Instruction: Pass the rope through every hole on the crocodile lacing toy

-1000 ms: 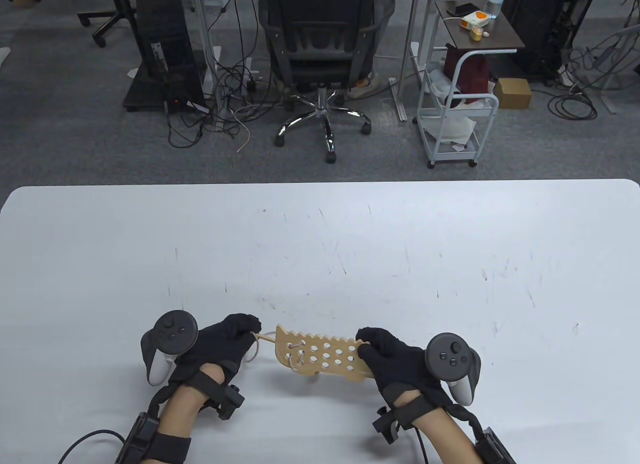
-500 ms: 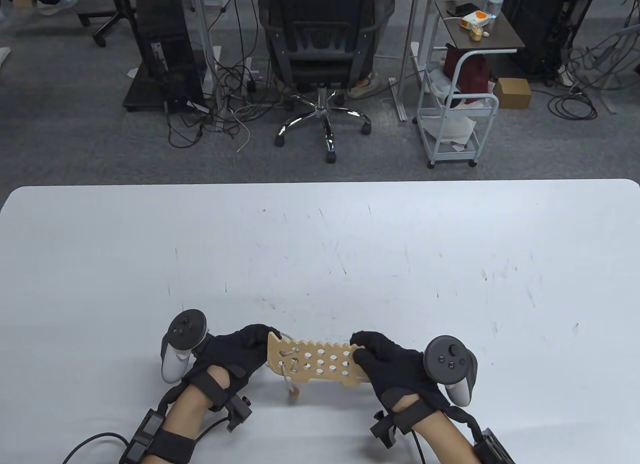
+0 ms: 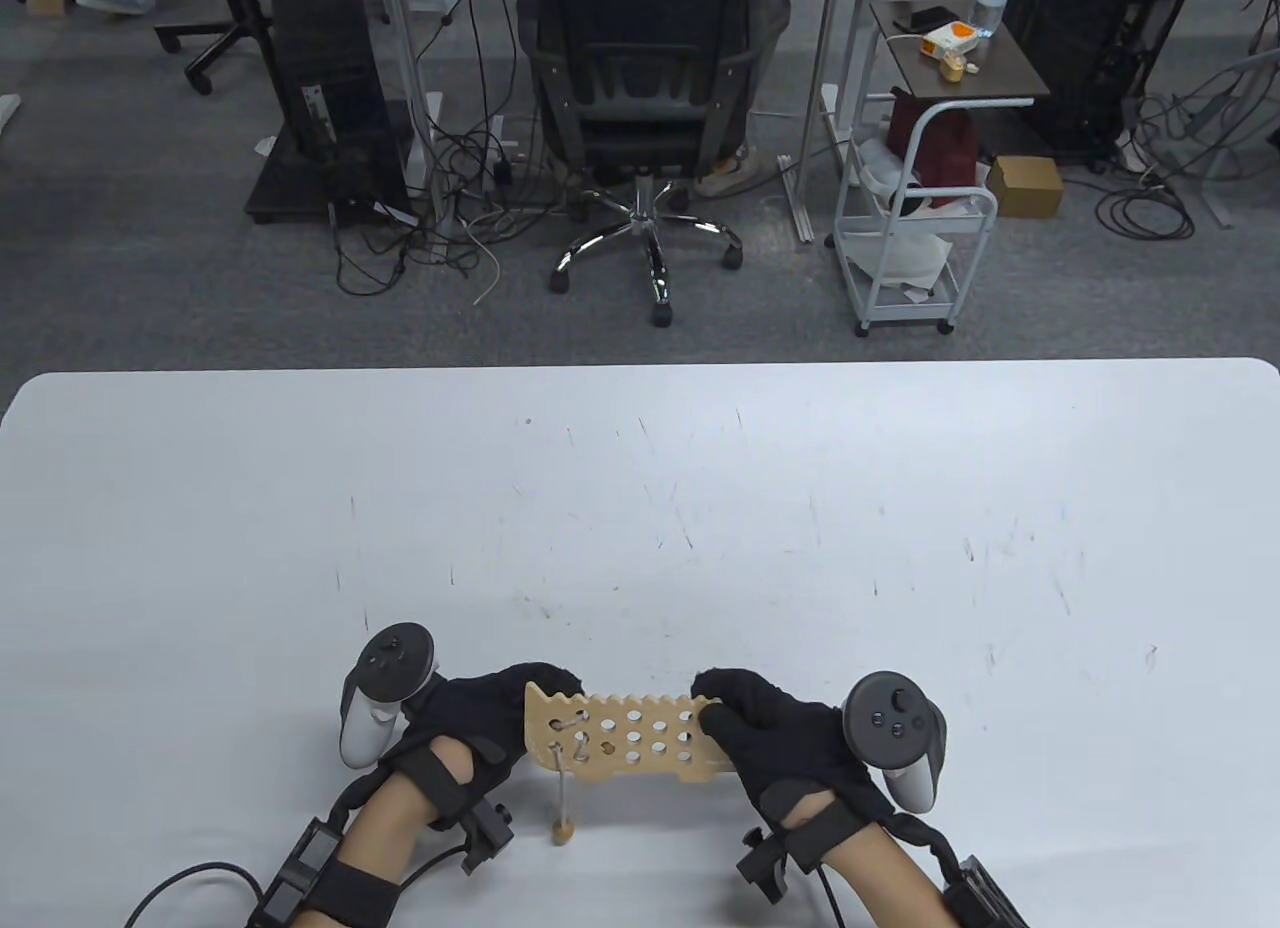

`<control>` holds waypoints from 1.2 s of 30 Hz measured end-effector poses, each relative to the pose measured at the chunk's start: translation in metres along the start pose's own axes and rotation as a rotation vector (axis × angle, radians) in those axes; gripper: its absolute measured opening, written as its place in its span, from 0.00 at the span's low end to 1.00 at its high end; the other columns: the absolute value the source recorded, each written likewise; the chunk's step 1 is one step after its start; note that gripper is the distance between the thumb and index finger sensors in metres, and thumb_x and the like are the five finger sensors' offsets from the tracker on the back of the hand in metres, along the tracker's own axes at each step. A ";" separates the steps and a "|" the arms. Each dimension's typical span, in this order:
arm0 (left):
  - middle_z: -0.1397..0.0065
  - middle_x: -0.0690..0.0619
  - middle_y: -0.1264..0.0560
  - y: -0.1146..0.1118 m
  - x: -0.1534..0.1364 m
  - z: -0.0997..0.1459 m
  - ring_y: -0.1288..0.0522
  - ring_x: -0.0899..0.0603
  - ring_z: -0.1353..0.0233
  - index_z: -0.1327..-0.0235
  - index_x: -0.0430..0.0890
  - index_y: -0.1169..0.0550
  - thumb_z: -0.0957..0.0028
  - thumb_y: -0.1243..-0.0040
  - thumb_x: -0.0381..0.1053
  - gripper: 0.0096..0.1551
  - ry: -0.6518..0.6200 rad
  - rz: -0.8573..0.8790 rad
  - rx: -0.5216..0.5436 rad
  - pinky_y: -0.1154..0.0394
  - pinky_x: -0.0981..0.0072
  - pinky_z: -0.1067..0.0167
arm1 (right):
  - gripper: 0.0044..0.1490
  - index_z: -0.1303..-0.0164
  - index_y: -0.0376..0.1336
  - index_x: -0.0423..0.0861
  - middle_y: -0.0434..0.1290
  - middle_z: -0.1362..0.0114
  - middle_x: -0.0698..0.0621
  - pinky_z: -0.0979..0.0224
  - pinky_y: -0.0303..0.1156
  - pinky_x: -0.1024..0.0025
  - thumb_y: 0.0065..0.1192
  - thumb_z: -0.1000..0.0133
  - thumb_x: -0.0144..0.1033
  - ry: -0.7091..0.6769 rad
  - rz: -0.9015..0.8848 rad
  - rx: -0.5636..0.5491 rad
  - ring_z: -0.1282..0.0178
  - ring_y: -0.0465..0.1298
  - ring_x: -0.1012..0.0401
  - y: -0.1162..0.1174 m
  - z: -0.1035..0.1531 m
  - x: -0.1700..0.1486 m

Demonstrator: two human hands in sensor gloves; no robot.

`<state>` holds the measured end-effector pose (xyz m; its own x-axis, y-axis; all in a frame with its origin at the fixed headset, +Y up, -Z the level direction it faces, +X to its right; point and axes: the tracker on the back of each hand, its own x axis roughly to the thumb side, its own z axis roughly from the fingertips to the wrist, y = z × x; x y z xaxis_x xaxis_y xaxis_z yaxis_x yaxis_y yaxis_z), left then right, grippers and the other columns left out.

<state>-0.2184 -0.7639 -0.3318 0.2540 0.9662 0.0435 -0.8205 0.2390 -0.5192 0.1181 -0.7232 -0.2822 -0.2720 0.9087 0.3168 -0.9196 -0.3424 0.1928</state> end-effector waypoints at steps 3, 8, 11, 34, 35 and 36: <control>0.38 0.55 0.18 0.000 0.000 0.000 0.21 0.42 0.32 0.47 0.60 0.15 0.56 0.32 0.45 0.22 -0.004 -0.005 -0.002 0.33 0.41 0.28 | 0.28 0.39 0.66 0.45 0.81 0.48 0.49 0.47 0.75 0.53 0.62 0.48 0.43 0.002 -0.003 -0.001 0.59 0.85 0.53 0.000 0.000 0.000; 0.38 0.56 0.17 -0.005 -0.001 -0.001 0.21 0.42 0.32 0.46 0.58 0.15 0.55 0.31 0.44 0.23 -0.018 0.076 -0.045 0.32 0.41 0.29 | 0.28 0.39 0.66 0.45 0.81 0.48 0.49 0.47 0.75 0.53 0.62 0.48 0.43 0.006 -0.003 -0.006 0.59 0.85 0.53 0.001 0.000 0.000; 0.35 0.55 0.18 -0.008 0.001 -0.001 0.21 0.41 0.31 0.42 0.57 0.17 0.54 0.33 0.44 0.25 -0.039 0.137 -0.066 0.32 0.41 0.28 | 0.28 0.39 0.66 0.45 0.81 0.48 0.49 0.47 0.75 0.53 0.62 0.48 0.43 0.011 0.004 -0.009 0.59 0.85 0.53 0.000 0.000 -0.001; 0.24 0.49 0.26 -0.027 -0.010 -0.001 0.24 0.38 0.28 0.22 0.58 0.34 0.53 0.50 0.74 0.44 -0.103 0.571 -0.260 0.35 0.41 0.26 | 0.28 0.39 0.65 0.45 0.81 0.48 0.49 0.47 0.75 0.53 0.61 0.47 0.43 0.060 -0.041 -0.047 0.59 0.85 0.53 -0.004 -0.002 -0.006; 0.24 0.49 0.26 -0.027 -0.010 -0.001 0.24 0.38 0.28 0.22 0.58 0.35 0.53 0.50 0.75 0.45 -0.107 0.564 -0.265 0.35 0.41 0.26 | 0.28 0.39 0.65 0.45 0.81 0.48 0.49 0.47 0.75 0.53 0.61 0.47 0.43 0.060 -0.036 -0.047 0.59 0.85 0.54 -0.004 -0.002 -0.006; 0.24 0.49 0.26 -0.029 -0.009 -0.001 0.25 0.38 0.28 0.21 0.59 0.35 0.54 0.49 0.76 0.46 -0.112 0.557 -0.275 0.35 0.41 0.26 | 0.28 0.39 0.65 0.45 0.81 0.48 0.49 0.47 0.75 0.53 0.61 0.47 0.43 0.061 -0.033 -0.048 0.59 0.85 0.53 -0.004 -0.002 -0.006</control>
<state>-0.1964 -0.7792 -0.3183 -0.2408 0.9463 -0.2157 -0.6491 -0.3223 -0.6891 0.1233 -0.7267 -0.2867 -0.2570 0.9325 0.2538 -0.9404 -0.3018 0.1567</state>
